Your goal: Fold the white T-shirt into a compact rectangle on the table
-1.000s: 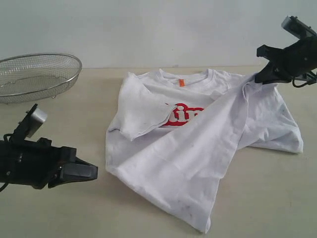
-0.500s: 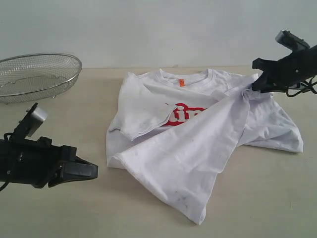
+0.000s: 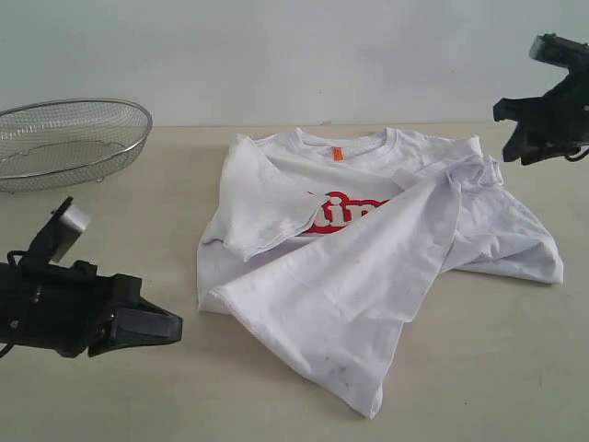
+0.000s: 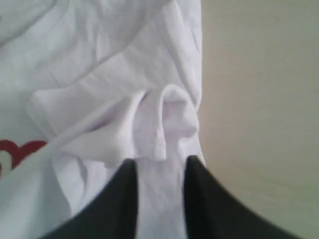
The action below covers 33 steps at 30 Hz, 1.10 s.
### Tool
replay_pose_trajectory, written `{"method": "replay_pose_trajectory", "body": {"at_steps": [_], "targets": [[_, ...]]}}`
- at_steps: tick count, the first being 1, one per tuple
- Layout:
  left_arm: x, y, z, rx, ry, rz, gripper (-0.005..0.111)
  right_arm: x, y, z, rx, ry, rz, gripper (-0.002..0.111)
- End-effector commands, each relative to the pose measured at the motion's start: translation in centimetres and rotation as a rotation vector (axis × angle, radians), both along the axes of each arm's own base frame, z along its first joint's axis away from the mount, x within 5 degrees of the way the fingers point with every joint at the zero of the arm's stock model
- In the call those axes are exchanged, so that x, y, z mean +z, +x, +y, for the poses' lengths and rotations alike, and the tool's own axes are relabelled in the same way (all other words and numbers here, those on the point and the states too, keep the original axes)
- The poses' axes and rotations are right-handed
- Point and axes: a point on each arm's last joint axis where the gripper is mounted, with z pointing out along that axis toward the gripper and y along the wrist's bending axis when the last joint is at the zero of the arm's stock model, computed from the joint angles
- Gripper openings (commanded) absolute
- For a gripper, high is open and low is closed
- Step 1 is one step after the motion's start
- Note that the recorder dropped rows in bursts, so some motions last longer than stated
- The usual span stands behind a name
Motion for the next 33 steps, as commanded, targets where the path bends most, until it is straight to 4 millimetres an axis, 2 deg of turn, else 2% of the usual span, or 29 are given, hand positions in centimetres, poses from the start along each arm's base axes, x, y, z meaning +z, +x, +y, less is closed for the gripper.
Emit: {"method": "replay_pose_trajectory", "body": {"at_steps": [1, 3, 6, 8, 11, 13, 14, 15, 16, 18, 27, 33], "targets": [[0.1, -0.1, 0.0, 0.035, -0.01, 0.033, 0.005, 0.4, -0.6, -0.2, 0.036, -0.047, 0.049, 0.001], [0.1, 0.1, -0.7, 0.08, -0.016, 0.035, 0.005, 0.4, -0.5, -0.2, 0.039, -0.055, 0.042, 0.001], [-0.5, -0.6, -3.6, 0.0, 0.018, -0.006, 0.005, 0.4, -0.4, -0.3, 0.044, -0.064, 0.029, 0.001], [-1.8, -0.5, -4.1, -0.028, 0.141, -0.027, 0.005, 0.4, -0.5, -0.2, 0.047, -0.059, 0.032, 0.001], [-2.2, -0.2, -4.9, -0.057, 0.065, 0.018, 0.011, 0.4, -0.5, -0.2, 0.058, -0.063, 0.031, 0.001], [-2.5, 0.2, -5.6, -0.069, -0.012, 0.075, 0.029, 0.4, -0.5, -0.2, 0.057, -0.061, 0.031, 0.001], [-2.8, 0.5, -6.0, -0.052, -0.05, 0.132, 0.045, 0.4, -0.5, -0.2, 0.057, -0.061, 0.031, 0.001], [-3.0, 0.7, -6.1, -0.036, -0.059, 0.161, 0.055, 0.4, -0.5, -0.2, 0.057, -0.061, 0.031, 0.001], [-3.2, 0.9, -6.2, -0.026, -0.059, 0.177, 0.063, 0.4, -0.5, -0.2, 0.061, -0.063, 0.03, 0.001], [-3.8, 1.4, -6.2, -0.016, -0.037, 0.18, 0.072, 0.4, -0.5, -0.2, 0.069, -0.064, 0.03, 0.001], [-4.2, 4.4, -6.9, 0.035, -0.035, 0.179, 0.073, 0.4, -0.4, -0.2, 0.069, -0.066, 0.02, 0.001], [-4.7, 5.7, -8.3, 0.016, -0.069, 0.192, 0.068, 0.5, -0.3, -0.2, 0.067, -0.072, 0.01, 0.001]]}}
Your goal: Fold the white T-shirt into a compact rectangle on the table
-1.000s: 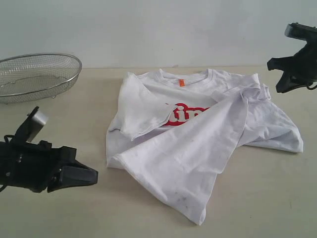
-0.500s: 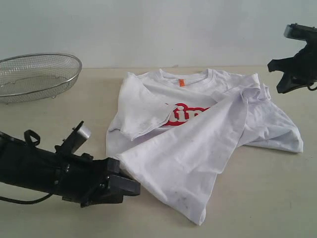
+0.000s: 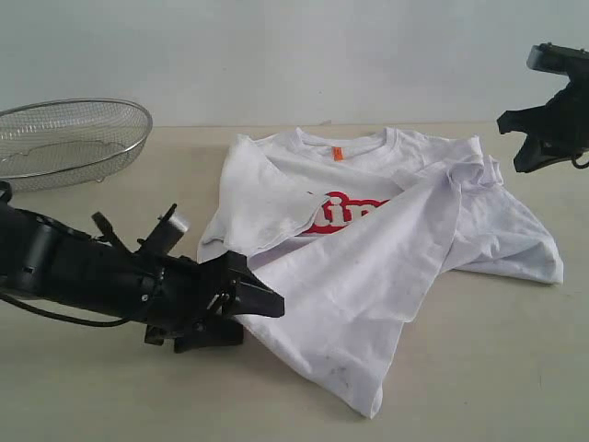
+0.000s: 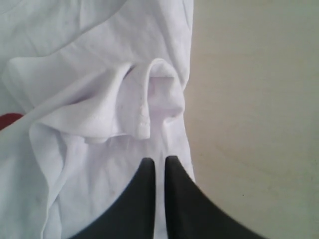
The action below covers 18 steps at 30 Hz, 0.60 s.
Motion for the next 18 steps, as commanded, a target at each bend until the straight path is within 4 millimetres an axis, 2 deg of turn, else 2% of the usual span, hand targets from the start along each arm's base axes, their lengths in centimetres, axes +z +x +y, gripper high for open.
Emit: {"method": "replay_pose_trajectory", "body": {"at_steps": [1, 11, 18], "targets": [[-0.5, 0.6, -1.6, -0.032, -0.023, 0.01, 0.067, 0.7, 0.1, -0.1, 0.004, -0.014, -0.033, 0.001], [-0.8, -1.0, -6.9, -0.166, -0.064, 0.047, 0.067, 0.8, 0.2, -0.1, 0.005, -0.017, -0.037, 0.001], [-0.8, -1.5, -7.6, -0.158, -0.069, 0.091, 0.064, 0.8, 0.2, -0.1, 0.005, -0.015, -0.038, 0.001]]}}
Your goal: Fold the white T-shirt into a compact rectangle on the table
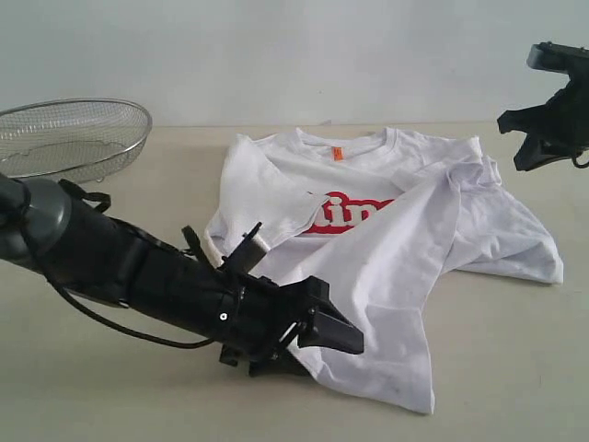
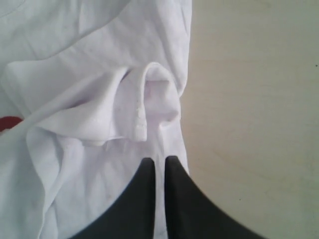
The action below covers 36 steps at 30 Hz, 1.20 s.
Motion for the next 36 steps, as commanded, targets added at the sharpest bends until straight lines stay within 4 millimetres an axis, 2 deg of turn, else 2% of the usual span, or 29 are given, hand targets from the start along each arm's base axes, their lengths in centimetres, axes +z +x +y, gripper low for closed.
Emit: {"method": "replay_pose_trajectory", "body": {"at_steps": [1, 4, 6, 12, 18, 22, 32, 36], "targets": [[-0.1, -0.2, -0.2, 0.012, 0.003, 0.052, 0.063, 0.7, 0.1, 0.0, -0.001, -0.006, -0.024, 0.001], [-0.3, -0.5, -0.1, -0.008, 0.024, 0.076, 0.06, 0.7, 0.1, 0.0, -0.001, -0.006, -0.024, 0.001], [-0.3, -0.5, -0.1, 0.0, 0.029, 0.08, 0.052, 0.7, 0.1, 0.0, -0.002, -0.004, -0.024, 0.001], [0.0, -0.2, -0.3, -0.01, 0.009, 0.06, 0.005, 0.7, 0.1, 0.0, -0.002, -0.004, -0.024, 0.001], [1.1, 0.6, -1.0, -0.039, -0.04, 0.008, 0.005, 0.7, 0.0, 0.0, 0.0, -0.002, -0.02, 0.001], [1.9, 1.6, -0.6, -0.034, -0.053, -0.036, 0.005, 0.7, 0.0, 0.1, 0.017, -0.004, -0.014, 0.001], [3.7, 5.0, 4.8, 0.065, 0.008, -0.15, 0.005, 0.7, 0.0, 0.1, 0.022, -0.002, -0.015, 0.001], [4.5, 6.2, 6.3, 0.101, 0.019, -0.215, 0.005, 0.7, 0.0, 0.1, 0.022, -0.002, -0.015, 0.001]]}}
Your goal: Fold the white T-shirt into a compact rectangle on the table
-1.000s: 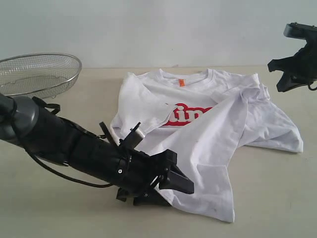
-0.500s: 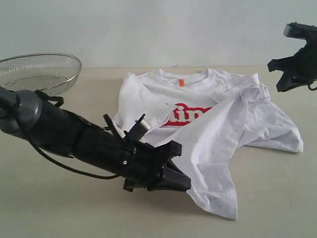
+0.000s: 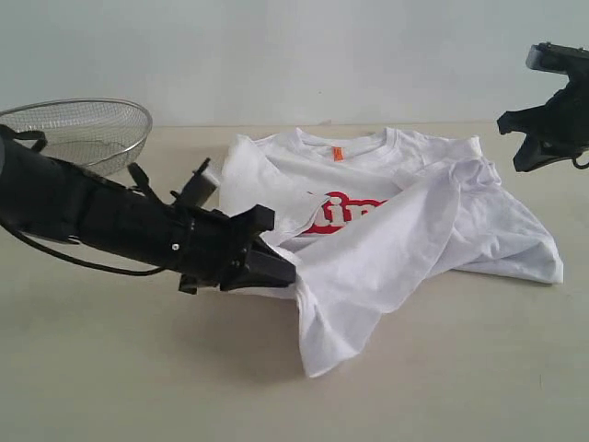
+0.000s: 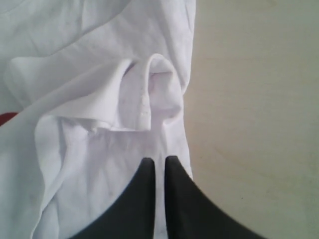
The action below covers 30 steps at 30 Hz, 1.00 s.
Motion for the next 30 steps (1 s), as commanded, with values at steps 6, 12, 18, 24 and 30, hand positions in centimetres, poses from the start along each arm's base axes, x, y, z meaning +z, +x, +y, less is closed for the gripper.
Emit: {"method": "replay_pose_trajectory", "body": {"at_steps": [6, 12, 18, 24, 30], "targets": [[3.2, 4.3, 2.3, 0.085, 0.017, -0.192, 0.005, 0.8, 0.0, 0.2, 0.003, 0.013, -0.023, 0.001], [5.3, 7.7, 3.3, 0.181, 0.152, -0.355, 0.005, 0.8, 0.1, 0.3, 0.014, 0.027, -0.036, 0.001], [6.1, 10.3, 3.8, 0.274, 0.248, -0.449, 0.005, 0.9, 0.2, 0.3, 0.013, 0.029, -0.04, 0.001], [4.5, 12.7, 3.9, 0.322, 0.298, -0.464, 0.005, 0.9, 0.2, 0.4, 0.02, 0.034, -0.047, 0.001], [3.0, 15.1, 3.5, 0.342, 0.309, -0.481, 0.005, 1.0, 0.3, 0.6, 0.038, 0.05, -0.064, 0.001]]}}
